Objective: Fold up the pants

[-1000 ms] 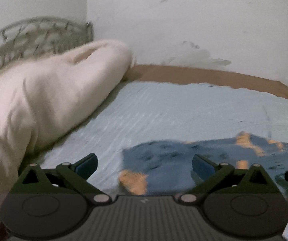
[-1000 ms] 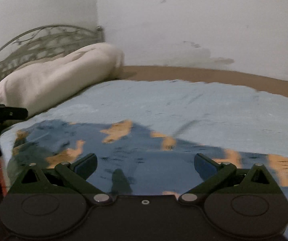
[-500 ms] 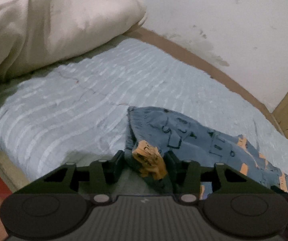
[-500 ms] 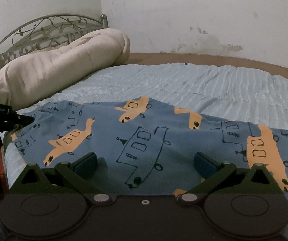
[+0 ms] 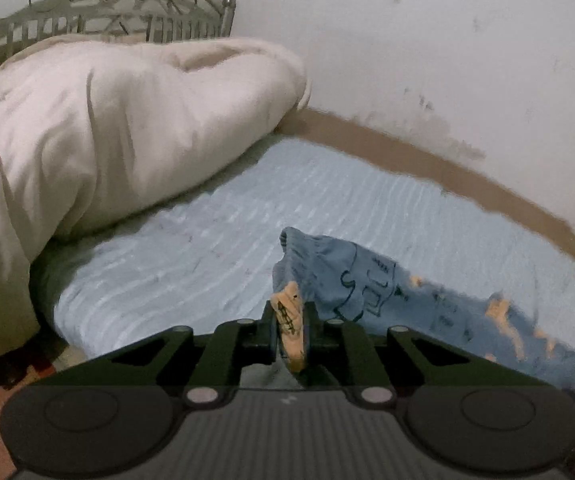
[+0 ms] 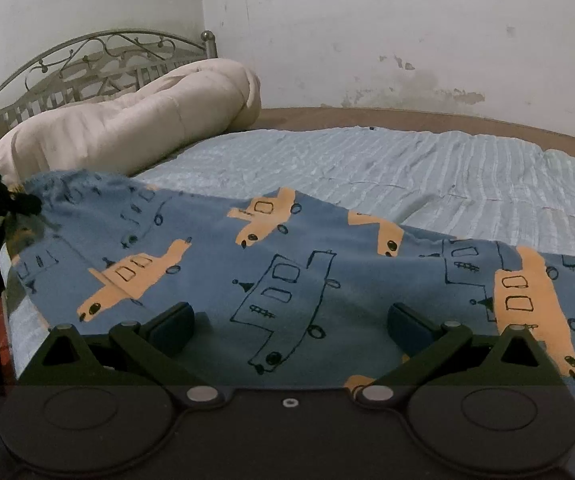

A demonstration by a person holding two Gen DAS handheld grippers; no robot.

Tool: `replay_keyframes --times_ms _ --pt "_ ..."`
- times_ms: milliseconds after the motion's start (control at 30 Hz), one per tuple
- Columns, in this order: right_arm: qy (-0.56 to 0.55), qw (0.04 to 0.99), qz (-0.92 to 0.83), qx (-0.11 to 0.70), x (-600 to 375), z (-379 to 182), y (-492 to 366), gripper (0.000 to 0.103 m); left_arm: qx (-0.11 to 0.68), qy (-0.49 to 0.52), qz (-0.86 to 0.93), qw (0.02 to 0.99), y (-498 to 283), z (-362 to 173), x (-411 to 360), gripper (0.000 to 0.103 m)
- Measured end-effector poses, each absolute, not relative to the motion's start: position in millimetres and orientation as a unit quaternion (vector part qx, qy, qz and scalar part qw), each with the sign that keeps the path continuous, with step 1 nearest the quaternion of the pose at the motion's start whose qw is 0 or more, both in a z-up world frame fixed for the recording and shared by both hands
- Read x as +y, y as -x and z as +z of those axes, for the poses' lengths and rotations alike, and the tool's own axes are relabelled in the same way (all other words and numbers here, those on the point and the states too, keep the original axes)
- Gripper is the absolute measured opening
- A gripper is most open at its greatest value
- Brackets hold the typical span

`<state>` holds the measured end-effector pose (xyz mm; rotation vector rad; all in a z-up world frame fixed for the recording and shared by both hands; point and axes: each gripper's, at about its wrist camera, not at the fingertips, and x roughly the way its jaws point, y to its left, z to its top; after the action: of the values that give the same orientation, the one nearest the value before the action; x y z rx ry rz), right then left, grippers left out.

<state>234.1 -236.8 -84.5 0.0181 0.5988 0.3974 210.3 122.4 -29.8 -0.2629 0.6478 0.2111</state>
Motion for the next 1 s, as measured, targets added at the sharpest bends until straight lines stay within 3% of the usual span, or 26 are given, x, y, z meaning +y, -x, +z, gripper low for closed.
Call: replay_keyframes --times_ms 100,200,233,267,467,567,700,1000 --pt "-0.012 0.937 0.196 0.291 -238.2 -85.8 -233.5 0.102 0.356 0.133 0.100 0.920 -223.7 -52.1 128.3 0.013" --pt "-0.012 0.937 0.195 0.290 -238.3 -85.7 -233.0 0.102 0.360 0.113 0.102 0.920 -222.3 -54.1 124.4 0.025" --pt "-0.012 0.937 0.195 0.289 -238.6 -85.7 -232.7 0.102 0.357 0.102 0.109 0.922 -220.7 -52.9 121.3 0.039" --pt "-0.013 0.937 0.195 0.288 -238.5 -85.9 -232.5 0.102 0.354 0.090 0.118 0.923 -220.2 -50.0 117.5 0.059" --pt "-0.011 0.943 0.181 0.278 -237.8 -75.3 -229.9 0.102 0.303 0.012 0.123 0.945 -218.7 -33.3 75.2 0.087" --pt "0.007 0.957 0.153 0.245 -229.7 -54.0 -238.9 0.102 0.300 -0.004 0.093 0.950 -228.5 -33.6 46.9 0.088" --pt "0.082 0.942 0.174 0.276 -200.5 -42.3 -291.8 0.102 0.316 -0.027 0.068 0.946 -241.8 -46.4 18.0 0.091" --pt "0.171 0.918 0.161 0.319 -182.6 -85.8 -386.3 0.102 0.357 -0.026 0.069 0.931 -244.6 -74.9 15.2 0.092"
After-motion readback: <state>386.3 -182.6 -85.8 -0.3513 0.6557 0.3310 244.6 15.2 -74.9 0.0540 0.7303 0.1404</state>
